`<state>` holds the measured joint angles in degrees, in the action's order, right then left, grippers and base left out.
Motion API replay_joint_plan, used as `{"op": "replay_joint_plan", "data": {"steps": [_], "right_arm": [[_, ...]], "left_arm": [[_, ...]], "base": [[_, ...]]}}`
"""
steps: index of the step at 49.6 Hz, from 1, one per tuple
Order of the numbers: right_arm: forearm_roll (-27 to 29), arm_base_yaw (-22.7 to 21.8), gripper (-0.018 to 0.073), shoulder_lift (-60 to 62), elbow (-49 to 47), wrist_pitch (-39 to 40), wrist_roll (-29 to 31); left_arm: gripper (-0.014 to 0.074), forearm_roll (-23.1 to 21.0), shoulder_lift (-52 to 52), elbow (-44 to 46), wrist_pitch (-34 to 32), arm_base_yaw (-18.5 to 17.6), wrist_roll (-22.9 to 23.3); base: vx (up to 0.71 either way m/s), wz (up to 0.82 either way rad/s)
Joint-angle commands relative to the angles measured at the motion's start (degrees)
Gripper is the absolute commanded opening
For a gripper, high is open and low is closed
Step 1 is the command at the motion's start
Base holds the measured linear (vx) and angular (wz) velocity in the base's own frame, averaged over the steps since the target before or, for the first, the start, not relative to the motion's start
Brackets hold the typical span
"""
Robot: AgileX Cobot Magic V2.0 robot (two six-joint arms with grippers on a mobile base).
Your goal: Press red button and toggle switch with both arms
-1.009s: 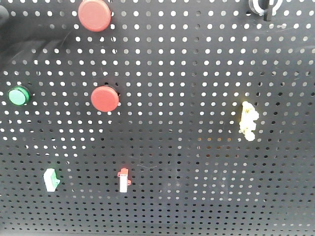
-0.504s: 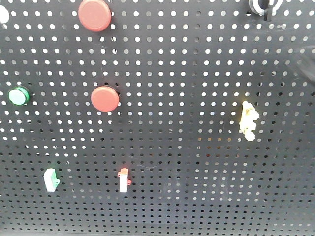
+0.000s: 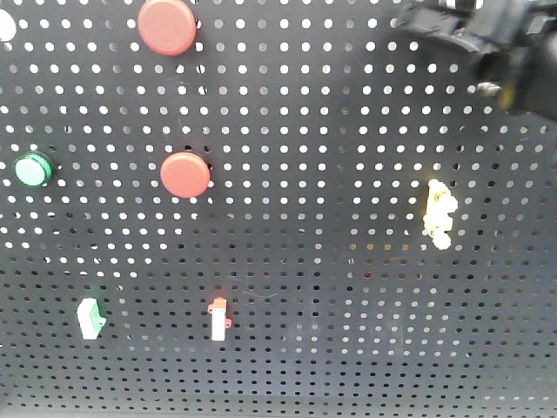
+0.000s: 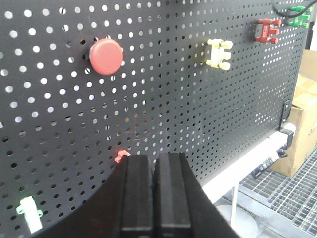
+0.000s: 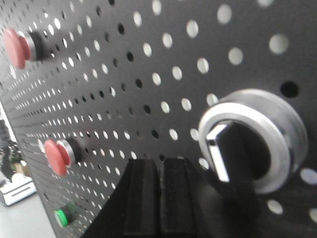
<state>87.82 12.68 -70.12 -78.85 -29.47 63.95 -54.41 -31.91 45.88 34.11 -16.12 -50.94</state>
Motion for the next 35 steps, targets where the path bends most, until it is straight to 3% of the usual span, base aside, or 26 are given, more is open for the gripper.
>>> {"op": "replay_joint_plan", "data": {"steps": [1, 16, 35], "right_arm": [[-0.4, -0.3, -0.0003, 0.6, -2.0, 5.4, -0.4], [-8.8, -0.3, -0.0003, 2.6, -2.0, 11.5, -3.1], [-23.5, -0.3, -0.0003, 4.3, -2.1, 15.1, -12.8]], "left_arm": [[0.0002, -2.7, -0.2, 1.6, -3.2, 0.1, 0.6], [0.0002, -2.6, -0.2, 1.6, -3.2, 0.1, 0.6], [0.0002, -2.6, -0.2, 1.6, -3.1, 0.1, 0.6]], "base": [[0.00, 0.00], [0.00, 0.00], [0.00, 0.00]]}}
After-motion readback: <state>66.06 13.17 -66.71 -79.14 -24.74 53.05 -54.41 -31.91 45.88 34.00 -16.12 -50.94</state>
